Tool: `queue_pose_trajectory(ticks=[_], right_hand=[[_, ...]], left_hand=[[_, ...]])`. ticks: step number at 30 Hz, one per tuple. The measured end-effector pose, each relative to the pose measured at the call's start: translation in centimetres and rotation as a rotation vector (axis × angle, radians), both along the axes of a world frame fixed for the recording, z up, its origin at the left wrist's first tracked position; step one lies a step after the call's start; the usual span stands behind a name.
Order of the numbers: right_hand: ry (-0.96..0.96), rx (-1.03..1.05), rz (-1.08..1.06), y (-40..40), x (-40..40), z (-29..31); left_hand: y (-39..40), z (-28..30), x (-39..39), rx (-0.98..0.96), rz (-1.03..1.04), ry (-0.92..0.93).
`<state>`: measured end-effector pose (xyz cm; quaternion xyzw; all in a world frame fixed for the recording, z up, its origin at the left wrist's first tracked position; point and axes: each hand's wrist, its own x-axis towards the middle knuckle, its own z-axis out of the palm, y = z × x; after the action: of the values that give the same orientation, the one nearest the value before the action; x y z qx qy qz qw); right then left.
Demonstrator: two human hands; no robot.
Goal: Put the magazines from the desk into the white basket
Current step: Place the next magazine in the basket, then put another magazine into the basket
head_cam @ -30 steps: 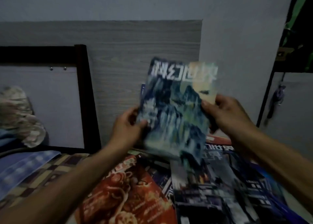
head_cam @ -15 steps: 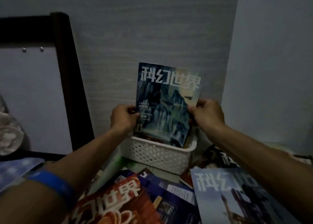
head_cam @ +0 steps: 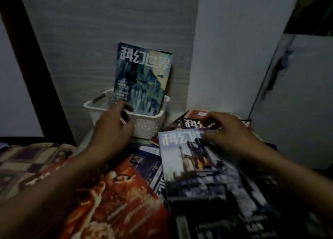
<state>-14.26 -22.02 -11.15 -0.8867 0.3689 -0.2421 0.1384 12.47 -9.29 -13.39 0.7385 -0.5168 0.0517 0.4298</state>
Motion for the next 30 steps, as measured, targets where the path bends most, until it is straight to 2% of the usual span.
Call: queue_pose_trajectory(ticks=[3,5,6,8,9,10,11,12,14,16,19,21,24,30], right_hand=[[0.384,-0.091,-0.168,2.9,-5.3,-0.1],[0.47,-0.022,-0.217,4.2,-6.6,-0.5],[0.472,0.043,-0.225,4.6,-6.8,-0.8],[0.307,0.251,-0.246,5.5,-7.4,-0.8],[0.111,0.4,-0.262,5.6,-7.6,-0.7],[-0.116,0.557,-0.274,5.7,-7.9,-0.5],[-0.315,0.683,-0.293,5.8,-8.1,-0.3],[-0.431,0.755,-0.308,5.9,-8.1,-0.1],[-0.383,0.769,-0.329,6.3,-8.0,-0.3],[-0.302,0.788,-0.333,6.9,-8.0,-0.8],[-0.334,0.852,-0.312,7.3,-8.5,-1.0],[-0.371,0.765,-0.243,7.1,-8.1,-0.7],[-0.476,0.61,-0.124,7.1,-6.0,2.0],[-0.655,0.633,0.083,4.4,0.8,10.5]], left_hand=[[2.9,0.2,-5.8,0.33,-0.155,0.1],[3.9,0.1,-9.2,0.387,-0.206,0.329],[4.1,0.0,-10.6,0.341,-0.222,0.528],[4.3,0.7,-12.6,0.142,-0.246,0.955],[4.2,1.1,-13.1,0.049,-0.249,1.086],[4.2,1.6,-13.5,0.002,-0.257,1.133],[4.3,1.9,-13.8,0.014,-0.273,1.124],[4.5,2.1,-14.0,0.069,-0.293,1.081],[5.0,1.5,-14.5,0.202,-0.302,0.961],[6.0,0.8,-14.3,0.225,-0.276,0.904],[7.3,0.5,-12.9,0.095,-0.341,0.976],[8.0,0.6,-11.9,0.001,-0.418,1.018],[8.0,2.2,-10.3,-0.166,-0.418,1.066],[5.6,11.1,-4.4,-0.474,-0.39,0.773]])
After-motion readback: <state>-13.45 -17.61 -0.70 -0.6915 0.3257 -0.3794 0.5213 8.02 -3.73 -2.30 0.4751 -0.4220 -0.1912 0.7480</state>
